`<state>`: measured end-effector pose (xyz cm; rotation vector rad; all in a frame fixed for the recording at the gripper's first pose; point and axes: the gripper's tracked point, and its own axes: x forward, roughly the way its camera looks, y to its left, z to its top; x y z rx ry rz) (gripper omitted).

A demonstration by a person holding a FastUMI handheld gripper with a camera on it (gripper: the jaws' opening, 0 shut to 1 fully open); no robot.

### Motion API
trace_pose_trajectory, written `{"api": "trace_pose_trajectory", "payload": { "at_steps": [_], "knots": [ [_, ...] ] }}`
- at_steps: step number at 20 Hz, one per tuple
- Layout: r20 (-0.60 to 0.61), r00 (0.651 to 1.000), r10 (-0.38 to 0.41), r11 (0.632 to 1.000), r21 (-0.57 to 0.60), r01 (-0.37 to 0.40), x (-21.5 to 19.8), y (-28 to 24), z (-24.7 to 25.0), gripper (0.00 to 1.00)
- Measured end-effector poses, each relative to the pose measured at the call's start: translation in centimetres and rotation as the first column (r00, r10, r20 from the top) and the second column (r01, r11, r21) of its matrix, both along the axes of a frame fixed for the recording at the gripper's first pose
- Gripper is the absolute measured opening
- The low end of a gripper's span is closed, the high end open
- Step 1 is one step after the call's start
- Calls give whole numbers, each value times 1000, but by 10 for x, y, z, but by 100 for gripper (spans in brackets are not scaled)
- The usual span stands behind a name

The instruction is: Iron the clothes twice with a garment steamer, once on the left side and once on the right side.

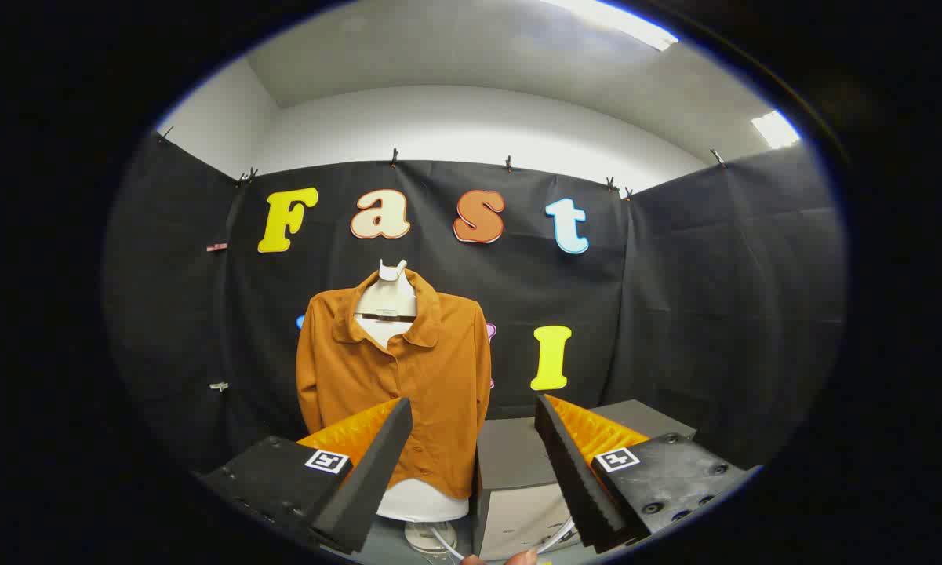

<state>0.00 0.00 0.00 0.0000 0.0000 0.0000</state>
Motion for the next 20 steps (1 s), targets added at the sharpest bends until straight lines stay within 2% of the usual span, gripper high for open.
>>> {"api": "trace_pose_trajectory", "payload": {
  "at_steps": [20],
  "knots": [
    [21,1000,14,1000,16,-15,-4,10,8,98]
  ]
}}
